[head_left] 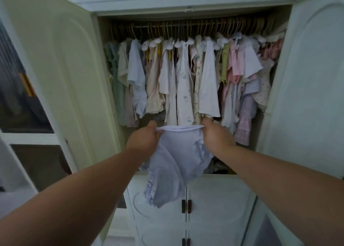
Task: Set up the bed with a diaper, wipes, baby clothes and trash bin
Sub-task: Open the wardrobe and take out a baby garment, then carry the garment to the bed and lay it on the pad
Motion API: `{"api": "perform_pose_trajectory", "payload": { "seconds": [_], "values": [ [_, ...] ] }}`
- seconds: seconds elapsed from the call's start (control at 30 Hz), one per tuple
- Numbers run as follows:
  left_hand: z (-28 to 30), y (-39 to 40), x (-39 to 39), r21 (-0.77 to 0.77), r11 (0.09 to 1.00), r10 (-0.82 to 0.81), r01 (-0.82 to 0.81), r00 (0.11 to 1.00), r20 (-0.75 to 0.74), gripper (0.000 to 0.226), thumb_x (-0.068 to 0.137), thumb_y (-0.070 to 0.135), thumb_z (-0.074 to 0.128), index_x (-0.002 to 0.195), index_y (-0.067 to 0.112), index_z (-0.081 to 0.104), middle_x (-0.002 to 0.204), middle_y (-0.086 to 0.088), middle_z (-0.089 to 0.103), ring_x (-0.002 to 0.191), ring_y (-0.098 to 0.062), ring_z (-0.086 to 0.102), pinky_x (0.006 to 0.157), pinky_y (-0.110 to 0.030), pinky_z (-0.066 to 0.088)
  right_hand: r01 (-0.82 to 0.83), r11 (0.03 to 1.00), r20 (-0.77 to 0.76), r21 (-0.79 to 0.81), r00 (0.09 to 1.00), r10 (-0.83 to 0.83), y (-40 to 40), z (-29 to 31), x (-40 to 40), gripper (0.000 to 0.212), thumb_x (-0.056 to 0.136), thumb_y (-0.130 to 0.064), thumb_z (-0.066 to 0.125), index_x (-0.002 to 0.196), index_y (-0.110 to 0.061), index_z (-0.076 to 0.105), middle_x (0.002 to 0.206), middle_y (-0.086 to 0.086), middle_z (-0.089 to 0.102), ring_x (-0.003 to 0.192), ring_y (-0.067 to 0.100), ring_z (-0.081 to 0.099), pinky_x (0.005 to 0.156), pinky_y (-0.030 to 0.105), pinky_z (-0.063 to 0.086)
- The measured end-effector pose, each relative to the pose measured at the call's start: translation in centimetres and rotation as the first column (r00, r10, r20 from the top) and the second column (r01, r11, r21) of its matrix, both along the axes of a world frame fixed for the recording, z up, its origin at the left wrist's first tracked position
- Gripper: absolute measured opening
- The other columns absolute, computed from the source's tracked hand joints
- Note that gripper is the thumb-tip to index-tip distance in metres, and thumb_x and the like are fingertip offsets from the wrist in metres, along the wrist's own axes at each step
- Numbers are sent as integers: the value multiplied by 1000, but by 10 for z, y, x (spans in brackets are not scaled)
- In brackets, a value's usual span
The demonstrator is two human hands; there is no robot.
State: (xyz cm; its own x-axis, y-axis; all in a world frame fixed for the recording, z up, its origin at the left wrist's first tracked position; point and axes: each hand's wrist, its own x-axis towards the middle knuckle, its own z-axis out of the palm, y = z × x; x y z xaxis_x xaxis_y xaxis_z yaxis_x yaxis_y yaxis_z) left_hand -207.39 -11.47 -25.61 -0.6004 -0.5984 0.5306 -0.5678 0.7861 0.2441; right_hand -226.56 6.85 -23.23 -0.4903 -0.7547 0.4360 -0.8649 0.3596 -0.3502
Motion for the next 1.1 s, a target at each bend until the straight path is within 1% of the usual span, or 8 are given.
{"api": "perform_pose_trajectory", "payload": {
  "seconds": [0.17,0.33,0.47,0.6,0.77,0.93,1.0,1.1],
  "values": [
    [4,20,6,1,1000,-7,7,995,96,32,98,55,40,93,24,43,72,2,53,72,-30,60,57,-35,36,13,1000,-87,26,996,-11,31,-3,1,18,99,-14,37,82,-16,43,73,5,54,66,26,55,58,37,45],
    [-23,41,6,30,1000,-15,10,985,171,36,97,57,39,76,28,42,75,1,57,69,-22,49,61,-33,33,-3,992,-94,129,995,15,59,-31,1,15,100,-11,44,86,-10,50,82,15,60,75,33,58,60,34,34],
    [-50,61,9,80,997,-21,1,971,238,43,96,59,43,67,26,42,64,9,43,68,-22,47,61,-33,33,14,978,12,210,1000,-17,85,-53,7,18,104,-18,42,106,-7,56,96,16,62,89,33,60,69,32,37],
    [-72,94,10,100,995,-14,-15,959,283,39,96,60,40,76,28,50,72,4,48,71,-21,46,65,-32,35,53,934,61,355,995,-79,113,-71,12,20,98,-16,57,116,-9,52,109,14,62,101,30,59,76,31,42],
    [-86,134,9,100,995,-22,-11,944,329,42,98,61,35,77,26,49,74,0,52,74,-26,54,65,-33,37,7,935,174,354,982,-73,152,-91,16,25,103,-19,47,122,-3,53,117,18,60,108,32,58,89,36,44],
    [-98,159,11,143,990,-54,5,941,335,43,96,66,32,78,30,50,78,1,56,73,-22,56,67,-34,42,3,969,247,246,967,-66,187,-116,24,20,104,-23,44,104,-8,56,98,12,60,93,30,59,76,33,43],
    [-106,165,12,153,988,-72,19,935,348,44,95,66,33,79,30,52,76,1,57,72,-21,56,67,-34,42,22,974,204,225,977,-70,199,-128,30,20,104,-23,43,87,-13,48,80,6,55,78,29,57,64,32,39],
    [-122,173,14,160,985,-126,71,923,363,45,96,65,32,78,28,52,72,3,55,71,-21,55,67,-34,41,68,972,189,223,976,-111,216,-149,43,21,101,-18,48,80,-13,44,69,5,49,68,30,55,59,34,40]
  ]
}}
